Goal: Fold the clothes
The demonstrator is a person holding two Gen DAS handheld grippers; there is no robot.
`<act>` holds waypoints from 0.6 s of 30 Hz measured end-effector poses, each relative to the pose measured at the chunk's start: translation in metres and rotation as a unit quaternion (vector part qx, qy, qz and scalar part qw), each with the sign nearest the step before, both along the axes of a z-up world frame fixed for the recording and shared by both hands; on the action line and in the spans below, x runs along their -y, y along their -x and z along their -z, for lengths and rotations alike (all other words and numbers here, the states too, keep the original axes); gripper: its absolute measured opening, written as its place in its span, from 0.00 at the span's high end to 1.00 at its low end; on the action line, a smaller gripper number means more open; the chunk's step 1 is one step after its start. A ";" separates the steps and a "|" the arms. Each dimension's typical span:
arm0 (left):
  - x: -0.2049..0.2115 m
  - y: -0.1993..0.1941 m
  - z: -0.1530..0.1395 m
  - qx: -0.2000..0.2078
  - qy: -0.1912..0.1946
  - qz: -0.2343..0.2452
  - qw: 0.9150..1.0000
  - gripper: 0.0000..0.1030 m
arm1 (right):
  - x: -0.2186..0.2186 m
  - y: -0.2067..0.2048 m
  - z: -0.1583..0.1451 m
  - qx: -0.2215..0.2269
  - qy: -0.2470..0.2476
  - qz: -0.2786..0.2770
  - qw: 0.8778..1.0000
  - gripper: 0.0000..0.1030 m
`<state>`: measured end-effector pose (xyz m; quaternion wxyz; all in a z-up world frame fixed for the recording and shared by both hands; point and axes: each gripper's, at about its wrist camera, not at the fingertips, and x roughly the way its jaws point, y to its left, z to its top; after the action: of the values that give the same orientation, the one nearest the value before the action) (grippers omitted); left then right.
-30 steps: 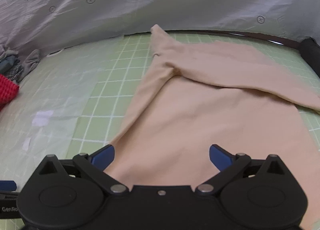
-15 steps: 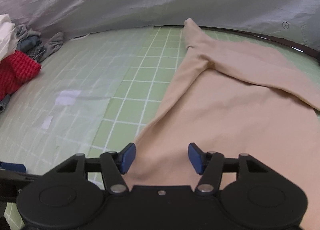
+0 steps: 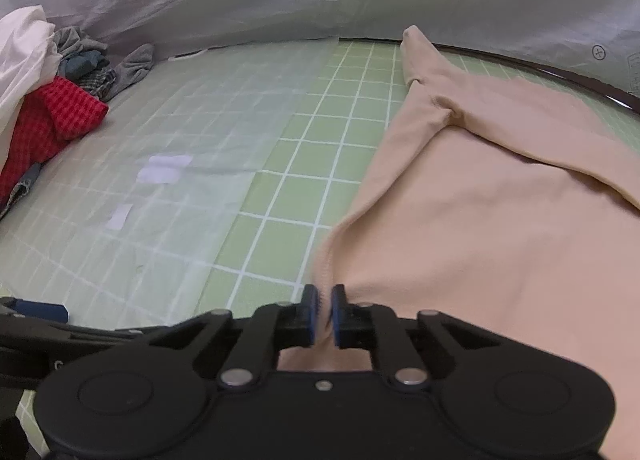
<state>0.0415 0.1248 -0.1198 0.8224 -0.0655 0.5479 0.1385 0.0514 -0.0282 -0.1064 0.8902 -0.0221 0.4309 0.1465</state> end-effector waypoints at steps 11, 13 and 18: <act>0.012 0.002 -0.003 -0.007 -0.006 0.000 1.000 0.00 | 0.049 0.004 -0.023 0.008 -0.106 0.025 0.994 0.94; 0.020 0.001 -0.004 -0.006 -0.003 0.005 1.000 0.00 | 0.060 0.005 -0.027 0.012 -0.118 0.033 0.992 0.94; 0.046 -0.004 -0.011 0.005 -0.010 0.029 1.000 0.00 | 0.094 0.008 -0.033 0.013 -0.146 0.062 0.987 0.94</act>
<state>0.0455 0.0787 -0.1086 0.8293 -0.0421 0.5442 0.1196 0.0432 -0.1223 -0.0738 0.8967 0.1326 0.3939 0.1522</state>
